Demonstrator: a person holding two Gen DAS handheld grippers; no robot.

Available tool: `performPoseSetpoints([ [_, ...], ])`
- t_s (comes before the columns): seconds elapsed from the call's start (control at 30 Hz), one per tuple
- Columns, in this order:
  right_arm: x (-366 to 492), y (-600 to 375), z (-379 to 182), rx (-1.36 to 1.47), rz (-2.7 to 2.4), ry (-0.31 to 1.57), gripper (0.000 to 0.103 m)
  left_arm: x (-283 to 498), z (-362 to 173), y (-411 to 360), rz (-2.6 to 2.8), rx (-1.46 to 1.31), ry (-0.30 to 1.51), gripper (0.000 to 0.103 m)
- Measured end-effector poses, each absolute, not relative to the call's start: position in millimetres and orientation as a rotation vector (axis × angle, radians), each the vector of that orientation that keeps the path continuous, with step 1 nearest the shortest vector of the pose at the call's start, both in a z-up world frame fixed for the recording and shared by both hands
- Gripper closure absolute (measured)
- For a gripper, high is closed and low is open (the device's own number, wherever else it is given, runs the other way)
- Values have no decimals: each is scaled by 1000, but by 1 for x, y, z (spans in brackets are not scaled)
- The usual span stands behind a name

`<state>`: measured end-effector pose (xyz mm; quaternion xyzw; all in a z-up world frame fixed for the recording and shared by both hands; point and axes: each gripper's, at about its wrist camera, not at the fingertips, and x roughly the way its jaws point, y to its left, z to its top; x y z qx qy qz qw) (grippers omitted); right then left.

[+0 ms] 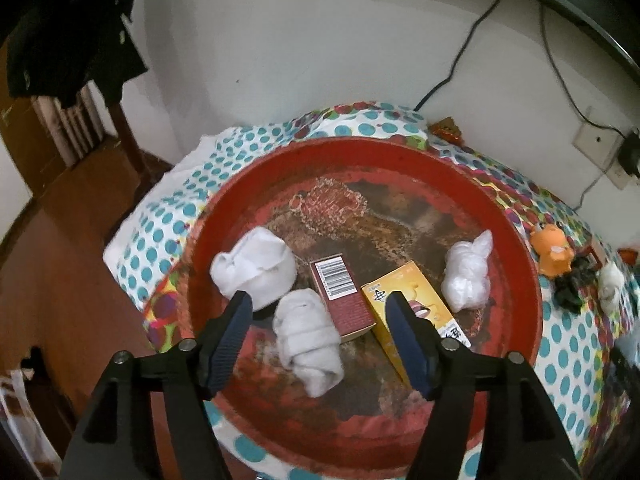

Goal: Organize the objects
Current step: 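Lift the open left gripper away from the tray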

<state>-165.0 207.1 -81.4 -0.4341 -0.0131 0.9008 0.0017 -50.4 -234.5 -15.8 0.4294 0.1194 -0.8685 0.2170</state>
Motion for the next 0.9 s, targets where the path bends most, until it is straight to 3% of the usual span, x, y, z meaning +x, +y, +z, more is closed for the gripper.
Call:
performPoseSetpoints([
  [0.23,-165,207,-82,-1362,2826,-42,57,-34,-2,-240,-2448,1245,202,32],
  [0.6,-165,206,-82,-1361,2825,-48,57,-21,12,-240,-2490,1318,214,32],
  [0.7,-165,207,-81,-1362,2826,-45,57,-24,24,-233,-2520,1332,143,32],
  [0.77,-165,207,-81,-1362,2825,-46,57,-21,35,-231,-2546,1298,113,29],
  [0.83,-165,207,-81,-1359,2825,-49,60,-15,42,-233,-2564,1268,121,19],
  [0.9,-165,206,-80,-1354,2820,-70,60,-10,47,-236,-2571,1242,135,18],
])
